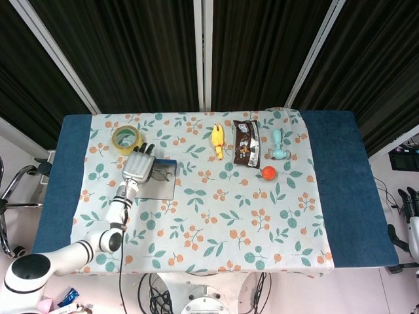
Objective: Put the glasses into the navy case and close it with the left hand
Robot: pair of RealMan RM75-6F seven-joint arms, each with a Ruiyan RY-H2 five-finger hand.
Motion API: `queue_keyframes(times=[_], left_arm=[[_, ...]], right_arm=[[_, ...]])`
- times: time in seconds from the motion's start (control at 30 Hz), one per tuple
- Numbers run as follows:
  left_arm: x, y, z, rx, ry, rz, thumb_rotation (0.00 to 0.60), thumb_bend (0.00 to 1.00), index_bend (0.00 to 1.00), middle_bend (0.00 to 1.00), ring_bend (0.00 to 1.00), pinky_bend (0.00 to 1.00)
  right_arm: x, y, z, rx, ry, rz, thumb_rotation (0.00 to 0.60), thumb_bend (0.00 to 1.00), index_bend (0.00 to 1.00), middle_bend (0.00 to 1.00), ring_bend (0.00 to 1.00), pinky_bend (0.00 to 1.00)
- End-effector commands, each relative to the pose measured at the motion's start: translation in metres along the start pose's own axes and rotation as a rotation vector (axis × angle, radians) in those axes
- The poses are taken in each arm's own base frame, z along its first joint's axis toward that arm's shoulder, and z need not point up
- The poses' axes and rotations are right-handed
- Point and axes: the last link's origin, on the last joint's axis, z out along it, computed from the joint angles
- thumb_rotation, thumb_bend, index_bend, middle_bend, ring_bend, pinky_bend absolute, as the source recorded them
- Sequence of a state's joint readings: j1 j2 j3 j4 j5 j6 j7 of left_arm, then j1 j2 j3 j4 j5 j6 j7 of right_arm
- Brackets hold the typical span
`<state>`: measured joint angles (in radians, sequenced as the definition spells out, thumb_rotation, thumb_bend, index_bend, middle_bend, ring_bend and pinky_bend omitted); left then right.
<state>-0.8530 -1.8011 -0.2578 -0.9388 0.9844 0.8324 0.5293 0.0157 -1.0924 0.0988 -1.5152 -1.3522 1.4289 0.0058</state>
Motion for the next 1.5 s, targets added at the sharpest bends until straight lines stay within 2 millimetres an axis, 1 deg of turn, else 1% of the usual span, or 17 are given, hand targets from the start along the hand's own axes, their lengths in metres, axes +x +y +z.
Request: queue_keyframes(times=[0.03, 0.13, 0.23, 0.33, 0.43, 0.57, 0.7, 0.87, 0.93, 1.03, 1.1, 1.13, 1.23, 1.3, 1.37, 1.5], left_arm=[[0.002, -0.001, 0.001, 0.007, 0.003, -0.002, 0.6, 0.54, 0.69, 0.11, 0.09, 0.22], [0.002, -0.002, 0.001, 0.009, 0.002, -0.007, 0.6, 0.53, 0.66, 0.11, 0.08, 0.22], [0.001, -0.002, 0.001, -0.001, -0.002, -0.007, 0.6, 0.53, 0.59, 0.1, 0.08, 0.22], [0.001, -0.002, 0.0, -0.011, -0.003, -0.012, 0.6, 0.51, 0.47, 0.09, 0.08, 0.22], [0.001, -0.001, 0.0, -0.017, 0.002, -0.018, 0.6, 0.5, 0.37, 0.08, 0.09, 0.22], [0.002, -0.001, -0.001, -0.023, 0.012, -0.02, 0.6, 0.49, 0.27, 0.07, 0.09, 0.22], [0.001, -0.002, -0.004, -0.029, 0.018, -0.022, 0.6, 0.49, 0.2, 0.07, 0.08, 0.22], [0.01, -0.003, -0.011, -0.036, 0.063, -0.045, 0.6, 0.48, 0.17, 0.07, 0.09, 0.22], [0.015, -0.005, -0.018, -0.039, 0.09, -0.06, 0.6, 0.47, 0.17, 0.07, 0.09, 0.22], [0.023, -0.009, -0.037, -0.056, 0.122, -0.082, 0.6, 0.43, 0.17, 0.07, 0.09, 0.22], [0.025, -0.012, -0.055, -0.075, 0.125, -0.095, 0.6, 0.37, 0.17, 0.07, 0.09, 0.22], [0.025, -0.013, -0.064, -0.084, 0.122, -0.099, 0.6, 0.32, 0.17, 0.07, 0.09, 0.22], [0.017, -0.016, -0.092, -0.119, 0.091, -0.09, 0.6, 0.19, 0.17, 0.07, 0.09, 0.22], [0.01, -0.018, -0.109, -0.128, 0.072, -0.093, 0.6, 0.13, 0.17, 0.07, 0.09, 0.21], [0.003, -0.019, -0.119, -0.13, 0.057, -0.104, 0.6, 0.08, 0.15, 0.07, 0.09, 0.21], [-0.014, -0.021, -0.127, -0.127, 0.011, -0.116, 0.6, 0.05, 0.09, 0.06, 0.08, 0.21]], right_arm=[[0.0, 0.0, 0.001, 0.003, -0.003, -0.001, 0.6, 0.32, 0.0, 0.0, 0.0, 0.0], [0.0, -0.001, 0.001, 0.002, -0.005, -0.003, 0.6, 0.32, 0.0, 0.0, 0.0, 0.0], [0.0, -0.002, 0.002, 0.002, -0.007, -0.006, 0.6, 0.32, 0.0, 0.0, 0.0, 0.0], [-0.001, -0.002, 0.002, -0.001, -0.011, -0.008, 0.6, 0.32, 0.0, 0.0, 0.0, 0.0], [-0.001, -0.002, 0.001, -0.007, -0.015, -0.009, 0.6, 0.35, 0.0, 0.0, 0.0, 0.0], [-0.001, -0.002, 0.0, -0.013, -0.018, -0.01, 0.6, 0.35, 0.0, 0.0, 0.0, 0.0], [-0.001, -0.002, 0.0, -0.014, -0.02, -0.01, 0.6, 0.35, 0.0, 0.0, 0.0, 0.0], [-0.001, -0.003, -0.001, -0.013, -0.022, -0.01, 0.6, 0.35, 0.0, 0.0, 0.0, 0.0], [-0.001, -0.002, -0.001, -0.015, -0.024, -0.01, 0.6, 0.35, 0.0, 0.0, 0.0, 0.0], [-0.002, -0.002, -0.001, -0.017, -0.028, -0.011, 0.6, 0.35, 0.0, 0.0, 0.0, 0.0], [-0.003, -0.002, 0.0, -0.017, -0.028, -0.01, 0.6, 0.35, 0.0, 0.0, 0.0, 0.0], [-0.003, -0.002, 0.0, -0.016, -0.028, -0.011, 0.6, 0.35, 0.0, 0.0, 0.0, 0.0], [-0.004, -0.003, 0.0, -0.013, -0.028, -0.009, 0.6, 0.35, 0.0, 0.0, 0.0, 0.0], [-0.005, -0.004, 0.0, -0.008, -0.025, -0.009, 0.6, 0.35, 0.0, 0.0, 0.0, 0.0], [-0.005, -0.006, 0.0, -0.002, -0.023, -0.01, 0.6, 0.35, 0.0, 0.0, 0.0, 0.0], [-0.003, -0.009, -0.001, 0.012, -0.005, -0.008, 0.6, 0.35, 0.0, 0.0, 0.0, 0.0]])
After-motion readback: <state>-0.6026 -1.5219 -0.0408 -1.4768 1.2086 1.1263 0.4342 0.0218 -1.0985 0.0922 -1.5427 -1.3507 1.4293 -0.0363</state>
